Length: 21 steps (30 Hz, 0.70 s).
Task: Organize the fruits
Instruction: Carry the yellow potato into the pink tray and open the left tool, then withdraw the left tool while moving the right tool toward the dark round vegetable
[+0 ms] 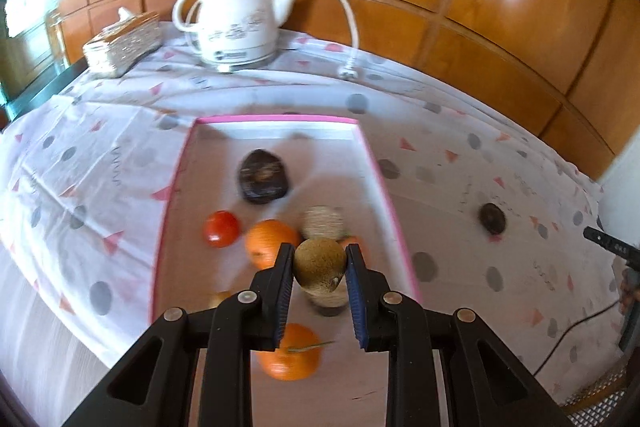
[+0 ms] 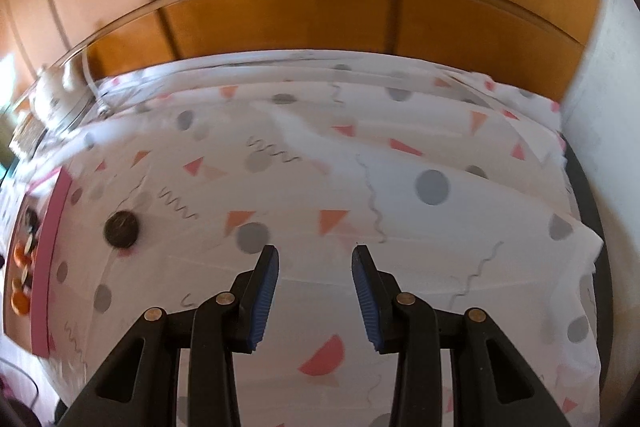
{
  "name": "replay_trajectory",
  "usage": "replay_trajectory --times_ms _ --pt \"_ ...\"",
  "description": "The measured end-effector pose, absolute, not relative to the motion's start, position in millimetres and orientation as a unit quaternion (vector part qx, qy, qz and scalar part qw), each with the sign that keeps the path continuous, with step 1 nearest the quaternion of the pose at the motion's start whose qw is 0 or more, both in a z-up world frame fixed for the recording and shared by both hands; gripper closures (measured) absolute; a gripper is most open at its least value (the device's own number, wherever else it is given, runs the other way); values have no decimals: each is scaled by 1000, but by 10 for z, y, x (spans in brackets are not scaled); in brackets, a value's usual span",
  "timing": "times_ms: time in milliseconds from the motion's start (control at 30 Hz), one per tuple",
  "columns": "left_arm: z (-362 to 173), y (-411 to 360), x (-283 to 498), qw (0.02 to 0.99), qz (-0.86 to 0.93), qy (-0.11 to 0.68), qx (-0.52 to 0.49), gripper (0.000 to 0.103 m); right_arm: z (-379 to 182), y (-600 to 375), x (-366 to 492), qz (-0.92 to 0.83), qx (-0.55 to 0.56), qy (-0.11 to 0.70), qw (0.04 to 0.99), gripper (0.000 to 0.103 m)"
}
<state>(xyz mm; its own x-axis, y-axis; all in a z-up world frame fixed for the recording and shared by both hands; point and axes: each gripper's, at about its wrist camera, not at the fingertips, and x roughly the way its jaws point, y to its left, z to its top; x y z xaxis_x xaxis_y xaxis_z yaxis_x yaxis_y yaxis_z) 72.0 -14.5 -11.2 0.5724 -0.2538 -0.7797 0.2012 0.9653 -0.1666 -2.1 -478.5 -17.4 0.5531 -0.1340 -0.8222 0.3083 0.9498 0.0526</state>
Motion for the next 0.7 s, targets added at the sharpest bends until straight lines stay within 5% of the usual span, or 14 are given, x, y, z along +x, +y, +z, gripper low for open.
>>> replay_trajectory --times_ms 467,700 --pt "-400 130 760 878 -113 463 -27 77 -256 -4398 70 -62 39 471 879 65" --pt "-502 94 757 875 -114 470 -22 69 -316 -4322 97 -50 29 481 875 65"
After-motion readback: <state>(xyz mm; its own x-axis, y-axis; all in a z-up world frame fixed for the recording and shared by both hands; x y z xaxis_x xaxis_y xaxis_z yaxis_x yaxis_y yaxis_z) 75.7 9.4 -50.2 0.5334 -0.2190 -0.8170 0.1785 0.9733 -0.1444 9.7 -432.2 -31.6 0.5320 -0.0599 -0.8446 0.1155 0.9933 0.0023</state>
